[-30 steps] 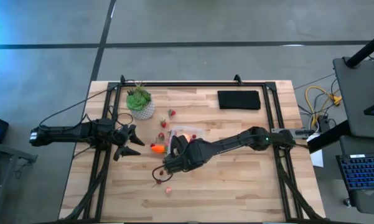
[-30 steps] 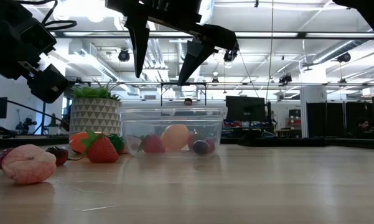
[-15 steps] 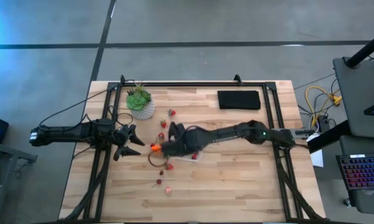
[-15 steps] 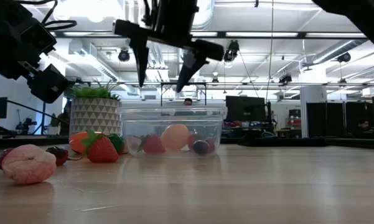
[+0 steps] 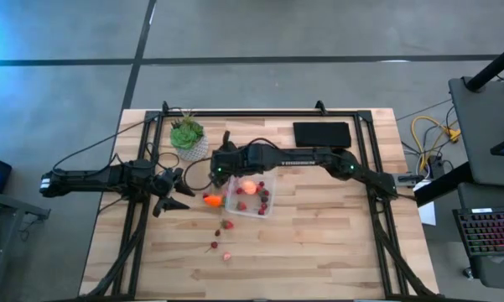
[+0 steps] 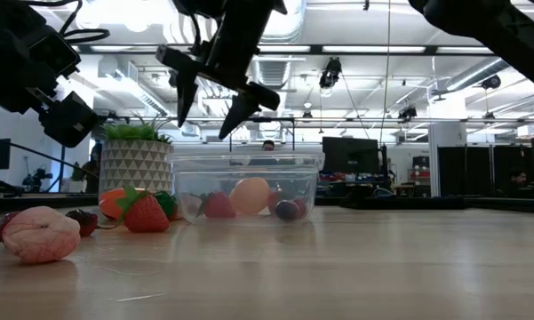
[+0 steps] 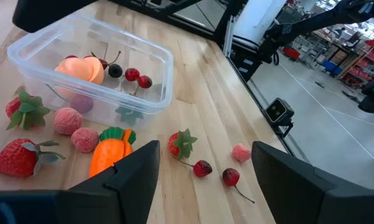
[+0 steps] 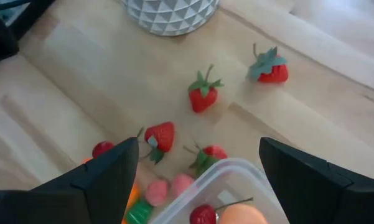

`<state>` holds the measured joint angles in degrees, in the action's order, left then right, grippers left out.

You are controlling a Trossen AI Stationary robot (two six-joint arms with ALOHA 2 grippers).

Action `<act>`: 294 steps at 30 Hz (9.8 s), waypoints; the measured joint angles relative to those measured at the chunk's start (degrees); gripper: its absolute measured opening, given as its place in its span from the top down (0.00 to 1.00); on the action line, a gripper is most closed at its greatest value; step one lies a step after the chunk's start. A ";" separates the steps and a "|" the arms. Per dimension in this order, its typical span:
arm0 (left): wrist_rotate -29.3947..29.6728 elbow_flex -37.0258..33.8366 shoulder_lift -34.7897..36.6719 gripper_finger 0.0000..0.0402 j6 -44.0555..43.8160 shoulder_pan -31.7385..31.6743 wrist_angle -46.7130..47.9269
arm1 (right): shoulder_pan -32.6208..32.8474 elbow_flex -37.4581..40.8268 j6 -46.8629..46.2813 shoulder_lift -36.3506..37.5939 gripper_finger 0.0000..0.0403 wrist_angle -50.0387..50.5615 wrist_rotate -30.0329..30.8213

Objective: Pick and placing Produce into tupperware
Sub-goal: Put the strawberry into the transparent container

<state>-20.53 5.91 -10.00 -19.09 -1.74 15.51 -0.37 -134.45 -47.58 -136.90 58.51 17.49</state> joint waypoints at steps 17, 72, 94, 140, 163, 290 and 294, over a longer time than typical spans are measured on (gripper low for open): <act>-0.01 0.00 0.00 0.40 0.00 -0.01 0.02 | 8.49 0.00 -3.95 0.04 0.20 7.64 -5.47; 0.00 -0.01 0.02 0.40 0.00 0.00 0.04 | 29.28 -0.09 -7.32 12.61 0.30 -9.76 10.71; -1.51 -0.02 -0.40 0.40 -4.42 0.00 -10.32 | 21.34 0.55 16.49 15.04 0.31 -36.10 -12.85; 3.63 17.14 -28.69 0.40 -4.11 -0.13 -25.14 | 16.75 98.89 4.29 81.12 0.29 -75.46 -10.80; 12.82 19.87 -52.86 0.40 11.51 -0.13 -15.80 | 16.86 117.62 8.16 101.55 0.28 -78.87 -12.91; 27.93 71.74 -88.05 0.40 14.52 -23.56 31.88 | 16.10 133.92 16.11 115.36 0.27 -83.94 -12.91; 27.83 72.90 -92.50 0.40 11.21 -24.88 33.09 | 16.10 133.92 16.11 115.36 0.28 -83.94 -12.91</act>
<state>7.30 78.81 -102.50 -7.88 -26.62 48.60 15.73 -0.54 -31.46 -21.54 -25.43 4.58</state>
